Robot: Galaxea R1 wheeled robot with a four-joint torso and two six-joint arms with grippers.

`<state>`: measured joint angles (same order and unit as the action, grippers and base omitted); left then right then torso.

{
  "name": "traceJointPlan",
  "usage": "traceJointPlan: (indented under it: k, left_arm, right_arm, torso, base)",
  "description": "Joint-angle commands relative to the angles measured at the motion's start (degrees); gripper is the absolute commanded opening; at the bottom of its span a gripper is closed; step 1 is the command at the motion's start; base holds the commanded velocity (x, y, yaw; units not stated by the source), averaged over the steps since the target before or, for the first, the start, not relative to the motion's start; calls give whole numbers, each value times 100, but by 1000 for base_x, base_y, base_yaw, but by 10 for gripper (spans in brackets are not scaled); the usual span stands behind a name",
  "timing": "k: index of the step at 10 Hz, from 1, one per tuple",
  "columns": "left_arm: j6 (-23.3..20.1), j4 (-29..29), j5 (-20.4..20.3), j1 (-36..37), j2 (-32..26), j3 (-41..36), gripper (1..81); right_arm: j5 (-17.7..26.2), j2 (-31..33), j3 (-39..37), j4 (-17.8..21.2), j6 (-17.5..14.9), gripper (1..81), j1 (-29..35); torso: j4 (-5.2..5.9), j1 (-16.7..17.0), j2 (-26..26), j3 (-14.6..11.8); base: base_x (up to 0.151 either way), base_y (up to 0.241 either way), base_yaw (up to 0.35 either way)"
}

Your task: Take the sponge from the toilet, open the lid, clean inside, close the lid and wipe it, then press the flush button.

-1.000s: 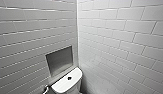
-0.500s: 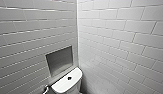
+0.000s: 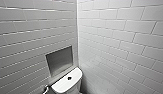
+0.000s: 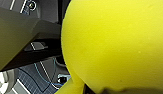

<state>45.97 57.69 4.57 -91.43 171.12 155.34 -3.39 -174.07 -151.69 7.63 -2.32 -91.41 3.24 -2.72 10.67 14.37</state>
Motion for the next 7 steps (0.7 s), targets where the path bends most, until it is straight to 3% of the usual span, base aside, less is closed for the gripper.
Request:
traceJointPlan:
  k: [1, 2, 5, 7]
  left_arm:
    - [-3359, -3091, 52, 313, -7, -30, 811]
    - [-3884, -3587, 44, 357, 2, -83, 811]
    - [-3955, -3660, -26, 419, -182, -354, 811]
    - [-3964, -3633, -385, 437, -734, -1300, 811]
  right_arm:
    - [365, 36, 114, 36, -32, 10, 118]
    - [339, 54, 166, 54, -32, 10, 100]
    - [50, 587, 1102, 81, -23, 10, 20]
    - [-74, 1291, 2202, 107, 12, 10, 47]
  torso:
    - [0, 0, 0, 0]
    - [0, 0, 0, 0]
    - [0, 0, 0, 0]
    - [0, 0, 0, 0]
  base:
    - [0, 0, 0]
    - [0, 0, 0]
    - [0, 0, 0]
    - [0, 0, 0]
